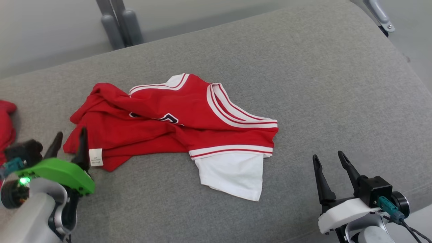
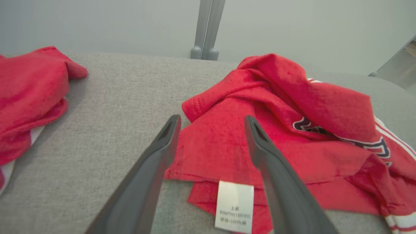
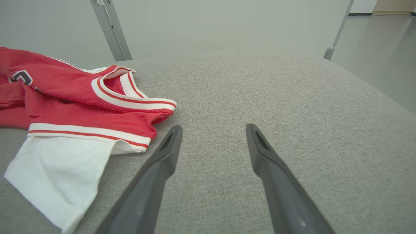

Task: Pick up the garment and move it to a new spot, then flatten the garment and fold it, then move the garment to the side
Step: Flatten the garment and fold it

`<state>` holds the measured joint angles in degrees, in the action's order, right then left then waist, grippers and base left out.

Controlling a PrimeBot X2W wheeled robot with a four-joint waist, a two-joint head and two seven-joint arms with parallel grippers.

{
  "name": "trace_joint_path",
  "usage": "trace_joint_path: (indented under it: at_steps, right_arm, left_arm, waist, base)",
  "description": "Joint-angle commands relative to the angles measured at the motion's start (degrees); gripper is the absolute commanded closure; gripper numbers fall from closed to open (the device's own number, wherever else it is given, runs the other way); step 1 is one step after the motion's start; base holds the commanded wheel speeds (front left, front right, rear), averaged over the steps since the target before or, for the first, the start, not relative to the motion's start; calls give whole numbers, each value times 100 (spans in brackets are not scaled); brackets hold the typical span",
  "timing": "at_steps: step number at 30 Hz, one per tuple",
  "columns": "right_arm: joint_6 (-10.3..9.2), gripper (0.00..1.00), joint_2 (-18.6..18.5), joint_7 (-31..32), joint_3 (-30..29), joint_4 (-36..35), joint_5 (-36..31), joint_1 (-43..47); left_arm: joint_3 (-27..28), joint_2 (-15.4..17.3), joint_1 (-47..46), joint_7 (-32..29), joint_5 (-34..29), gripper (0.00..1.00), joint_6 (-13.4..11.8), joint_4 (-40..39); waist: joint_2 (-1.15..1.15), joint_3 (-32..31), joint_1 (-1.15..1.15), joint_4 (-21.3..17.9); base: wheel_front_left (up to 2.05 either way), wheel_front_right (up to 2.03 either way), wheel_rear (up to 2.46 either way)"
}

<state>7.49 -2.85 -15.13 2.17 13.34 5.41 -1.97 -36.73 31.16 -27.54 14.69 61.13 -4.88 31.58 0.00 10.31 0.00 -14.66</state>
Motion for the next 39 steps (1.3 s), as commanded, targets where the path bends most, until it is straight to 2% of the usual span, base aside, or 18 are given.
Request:
trace_joint_path:
  at_steps: [1, 4, 9, 19, 31, 32, 33, 34, 39]
  right_arm:
    - [1, 0, -10, -3, 8, -28, -46, 47]
    - [1, 0, -10, -3, 72, -49, -99, -25]
    - [1, 0, -9, -3, 122, -84, -162, -217]
    - [1, 0, -9, -3, 175, -50, -146, -282]
    - [1, 0, -10, -3, 146, -60, -128, -385]
    - [1, 0, -10, -3, 144, -60, -135, -389]
    - [1, 0, -9, -3, 140, -61, -136, -391]
    - [1, 0, -10, -3, 136, -62, -140, -388]
    - [1, 0, -10, -3, 102, -49, -144, -344]
  left_arm:
    - [7, 53, 233, -26, 84, 0, -57, -147]
    - [58, 146, 477, -124, 204, 0, -162, -449]
    - [135, 46, 393, -329, 443, 0, -202, -515]
    - [-15, -55, -70, -691, 398, 0, 24, 170]
    - [-77, -104, -378, -699, 362, 0, 336, 859]
    - [-95, -114, -390, -722, 358, 45, 360, 907]
    - [-111, -128, -400, -747, 353, 80, 391, 951]
    - [-121, -148, -405, -750, 356, 100, 431, 980]
    - [-261, -219, -432, -737, 254, 100, 670, 1069]
  waist:
    - [0, -65, 0, 200]
    - [0, 40, 0, 325]
    - [0, 240, 0, 379]
    - [0, 445, 0, 229]
    - [0, 528, 0, 160]
    - [0, 530, 0, 158]
    - [0, 531, 0, 158]
    - [0, 528, 0, 158]
    - [0, 490, 0, 194]
  base:
    - [0, 0, 0]
    - [0, 0, 0]
    - [0, 0, 0]
    - [0, 0, 0]
    - [0, 0, 0]
    - [0, 0, 0]
    - [0, 0, 0]
    - [0, 0, 0]
    - [0, 0, 0]
